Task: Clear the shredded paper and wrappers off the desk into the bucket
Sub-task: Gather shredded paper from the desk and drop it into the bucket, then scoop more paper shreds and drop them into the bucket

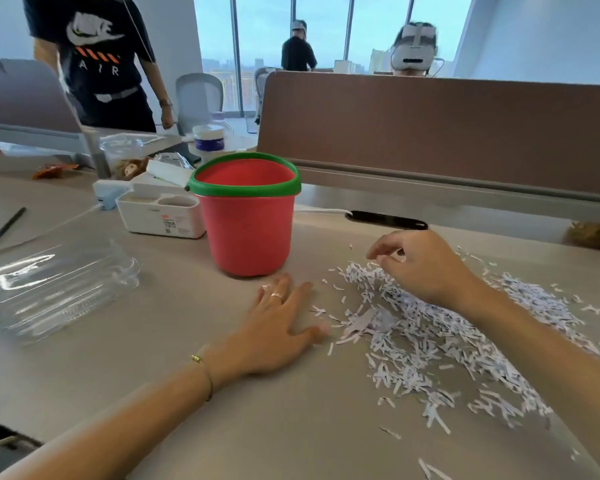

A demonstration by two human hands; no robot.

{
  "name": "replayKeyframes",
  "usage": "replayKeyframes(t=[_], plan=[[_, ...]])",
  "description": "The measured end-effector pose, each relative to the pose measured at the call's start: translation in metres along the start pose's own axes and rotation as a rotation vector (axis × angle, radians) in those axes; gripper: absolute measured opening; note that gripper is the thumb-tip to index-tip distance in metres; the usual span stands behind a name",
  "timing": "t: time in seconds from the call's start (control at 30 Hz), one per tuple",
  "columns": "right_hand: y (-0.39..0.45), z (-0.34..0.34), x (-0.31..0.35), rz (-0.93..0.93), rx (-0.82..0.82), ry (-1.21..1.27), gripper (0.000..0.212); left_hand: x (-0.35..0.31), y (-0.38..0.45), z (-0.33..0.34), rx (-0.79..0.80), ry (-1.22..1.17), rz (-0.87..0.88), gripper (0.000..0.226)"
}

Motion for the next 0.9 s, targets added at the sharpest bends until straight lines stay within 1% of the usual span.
replayKeyframes(t=[0.2,0.33,0.4,0.5,0.57,0.63,0.77,0.9], plan=[[-0.008,0.005,-0.043,0.044,0.022,-0.047,0.021,-0.037,0.056,0.018,0.008,0.065,0.106,0.095],[-0.008,0.006,-0.080,0.112,0.021,-0.051,0.020,-0.066,0.097,0.031,0.030,0.115,0.196,0.093],[-0.009,0.007,-0.098,0.140,0.019,-0.050,0.022,-0.078,0.109,0.030,-0.020,0.140,0.256,0.083],[-0.011,0.010,-0.117,0.170,0.033,-0.039,0.028,-0.091,0.120,0.019,-0.140,0.181,0.332,0.051],[-0.010,0.014,-0.125,0.182,0.046,-0.062,0.032,-0.095,0.125,0.017,-0.157,0.163,0.350,0.036],[-0.011,0.018,-0.130,0.190,0.062,-0.080,0.034,-0.100,0.129,0.017,-0.144,0.171,0.362,0.030],[-0.015,0.027,-0.129,0.177,0.112,-0.124,0.041,-0.102,0.134,0.016,-0.149,0.211,0.358,0.028],[-0.021,0.037,-0.126,0.140,0.142,-0.222,0.052,-0.090,0.139,0.014,-0.154,0.098,0.295,0.024]])
Point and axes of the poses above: each hand's wrist, its own y-axis towards the middle knuckle, its own z-axis out of the palm, x = y × z, the point moved 9 cm from there along y, towards the middle knuckle, and after that the axes turned 11 degrees about z, right-handed, at the moved point
